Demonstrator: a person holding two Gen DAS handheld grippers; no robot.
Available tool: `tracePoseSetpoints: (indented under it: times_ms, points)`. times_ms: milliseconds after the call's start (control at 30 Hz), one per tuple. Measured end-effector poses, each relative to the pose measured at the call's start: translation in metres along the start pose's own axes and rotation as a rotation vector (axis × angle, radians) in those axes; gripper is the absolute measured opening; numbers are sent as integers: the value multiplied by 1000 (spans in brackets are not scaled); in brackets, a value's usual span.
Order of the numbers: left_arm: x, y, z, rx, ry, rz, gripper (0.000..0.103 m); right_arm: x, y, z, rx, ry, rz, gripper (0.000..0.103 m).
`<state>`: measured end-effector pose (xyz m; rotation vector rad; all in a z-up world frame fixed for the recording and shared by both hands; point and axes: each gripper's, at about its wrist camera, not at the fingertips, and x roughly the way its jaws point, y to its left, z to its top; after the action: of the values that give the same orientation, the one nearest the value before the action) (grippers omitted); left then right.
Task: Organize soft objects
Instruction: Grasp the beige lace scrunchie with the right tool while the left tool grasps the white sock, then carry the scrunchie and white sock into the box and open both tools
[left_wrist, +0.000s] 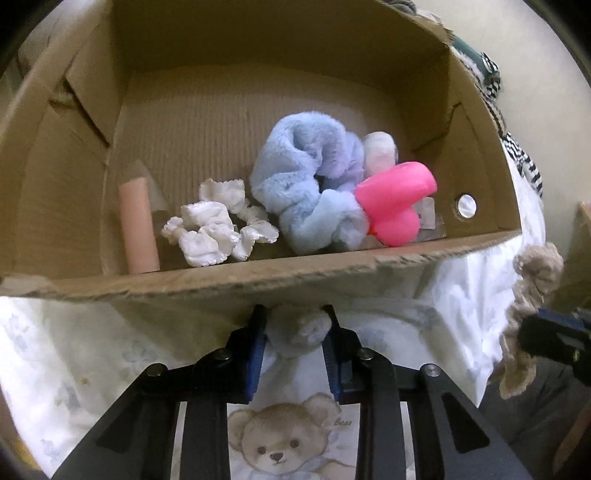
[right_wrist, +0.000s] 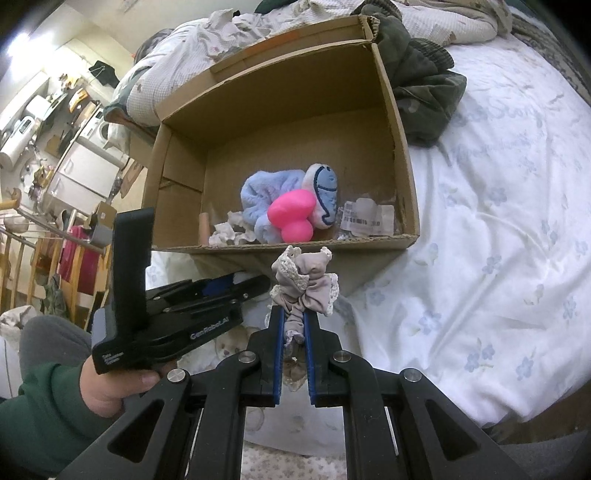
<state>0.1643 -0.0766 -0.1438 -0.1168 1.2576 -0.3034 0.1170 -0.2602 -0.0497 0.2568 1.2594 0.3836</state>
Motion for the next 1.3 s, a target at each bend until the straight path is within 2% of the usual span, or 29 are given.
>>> tracePoseSetpoints:
  times_ms: [200, 300, 433, 733, 967, 1100, 1300]
  points:
    - [-22, -1, -17, -2, -6, 39, 25, 2, 2, 1, 1, -1, 7, 12]
    - [-34, -3, -25, -3, -20, 87, 26, 4, 7, 1, -12, -2, 13, 12]
    - [-52, 1, -30, -12, -68, 136, 25, 7, 13, 2, -21, -6, 33, 12]
    - [-119, -7, -32, 15, -191, 144, 26, 2, 25, 9, -24, -48, 108, 12]
    - [-157, -1, -1, -10, -269, 147, 26, -20, 35, 22, 1, -153, 195, 12]
    - [-166, 10, 16, -20, -298, 155, 26, -23, 39, 35, -11, -193, 220, 12]
    - [-161, 18, 40, -11, -312, 162, 26, -11, 38, 58, 2, -203, 234, 12]
